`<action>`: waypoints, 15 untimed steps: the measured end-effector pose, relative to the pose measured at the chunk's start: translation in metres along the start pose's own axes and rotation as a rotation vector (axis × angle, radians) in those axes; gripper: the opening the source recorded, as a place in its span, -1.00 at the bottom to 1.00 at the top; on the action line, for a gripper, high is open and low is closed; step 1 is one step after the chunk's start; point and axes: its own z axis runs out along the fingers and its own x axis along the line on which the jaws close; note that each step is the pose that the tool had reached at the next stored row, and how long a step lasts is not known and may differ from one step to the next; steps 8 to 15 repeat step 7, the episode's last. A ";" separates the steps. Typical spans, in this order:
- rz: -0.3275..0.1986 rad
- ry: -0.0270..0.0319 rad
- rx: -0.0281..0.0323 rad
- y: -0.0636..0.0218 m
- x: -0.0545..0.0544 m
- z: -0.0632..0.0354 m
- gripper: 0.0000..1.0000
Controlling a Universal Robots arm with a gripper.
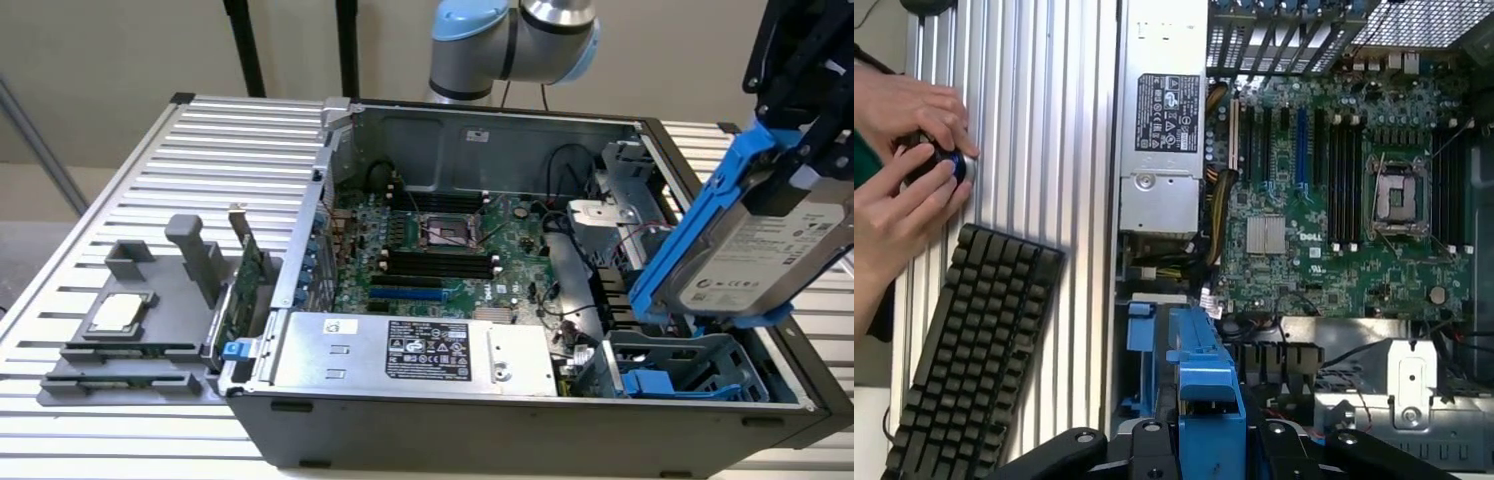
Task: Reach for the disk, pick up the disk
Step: 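Pick up the disk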
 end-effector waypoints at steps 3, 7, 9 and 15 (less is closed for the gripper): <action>0.000 -0.0002 0.0023 0.0001 0.000 0.0006 -0.35; 0.000 -0.0003 0.0024 0.0001 0.000 0.0006 -0.35; 0.000 -0.0003 0.0024 0.0001 0.000 0.0006 -0.35; 0.000 -0.0003 0.0024 0.0001 0.000 0.0006 -0.35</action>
